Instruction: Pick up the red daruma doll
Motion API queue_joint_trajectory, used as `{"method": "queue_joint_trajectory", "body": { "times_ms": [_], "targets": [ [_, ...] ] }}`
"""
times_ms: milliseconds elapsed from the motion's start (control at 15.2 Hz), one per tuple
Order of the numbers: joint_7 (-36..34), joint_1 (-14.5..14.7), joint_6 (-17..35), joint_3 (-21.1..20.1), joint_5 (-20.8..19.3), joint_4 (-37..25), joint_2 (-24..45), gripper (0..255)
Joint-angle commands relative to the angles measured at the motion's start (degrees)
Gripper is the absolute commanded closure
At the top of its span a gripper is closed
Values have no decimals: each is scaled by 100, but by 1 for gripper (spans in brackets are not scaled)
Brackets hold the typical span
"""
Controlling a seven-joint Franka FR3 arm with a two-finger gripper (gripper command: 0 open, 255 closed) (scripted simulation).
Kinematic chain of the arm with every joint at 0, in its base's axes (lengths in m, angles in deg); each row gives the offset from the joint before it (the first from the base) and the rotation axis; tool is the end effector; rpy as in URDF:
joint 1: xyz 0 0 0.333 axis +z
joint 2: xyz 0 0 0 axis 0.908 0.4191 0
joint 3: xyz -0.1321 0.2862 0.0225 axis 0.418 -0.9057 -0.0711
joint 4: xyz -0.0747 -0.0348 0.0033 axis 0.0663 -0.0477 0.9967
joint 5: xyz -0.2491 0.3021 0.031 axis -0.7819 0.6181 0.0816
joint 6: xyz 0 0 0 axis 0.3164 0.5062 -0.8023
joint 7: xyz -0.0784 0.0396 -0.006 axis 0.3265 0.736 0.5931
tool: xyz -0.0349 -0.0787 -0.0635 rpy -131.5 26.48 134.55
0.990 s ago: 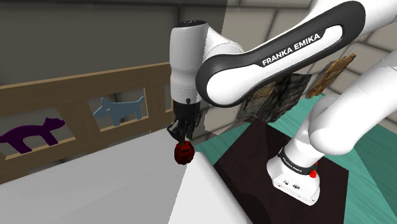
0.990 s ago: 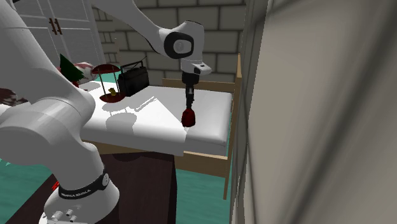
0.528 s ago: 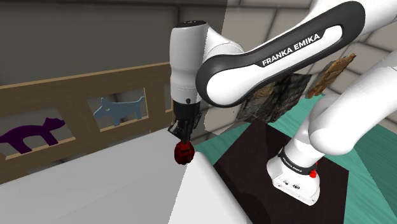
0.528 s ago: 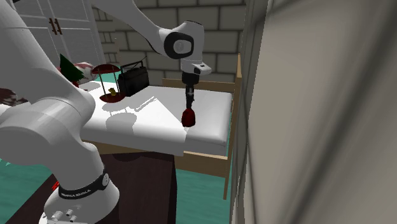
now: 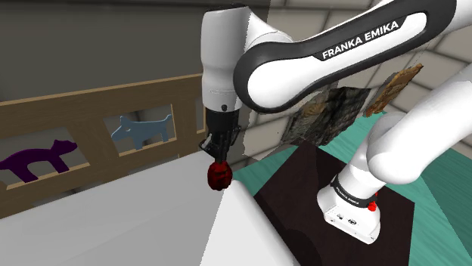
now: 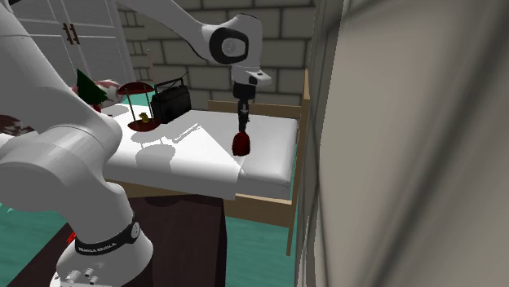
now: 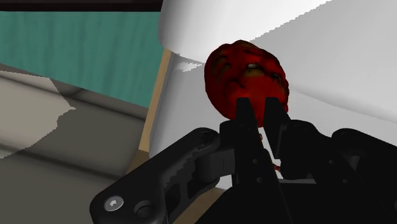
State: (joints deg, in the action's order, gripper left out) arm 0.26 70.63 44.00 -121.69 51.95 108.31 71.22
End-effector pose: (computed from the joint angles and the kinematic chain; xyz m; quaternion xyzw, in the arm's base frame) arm 0.3480 0.3073 0.4073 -0.9987 -0.0158 0.0430 0.0235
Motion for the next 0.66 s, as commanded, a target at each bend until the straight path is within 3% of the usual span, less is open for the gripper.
{"method": "queue_joint_trajectory", "body": {
  "times_ms": [0, 594],
  "targets": [
    [14, 3, -185, 38, 16, -99, -91, 255],
    [22, 4, -774, 153, 33, -477, -314, 255]
  ]
}}
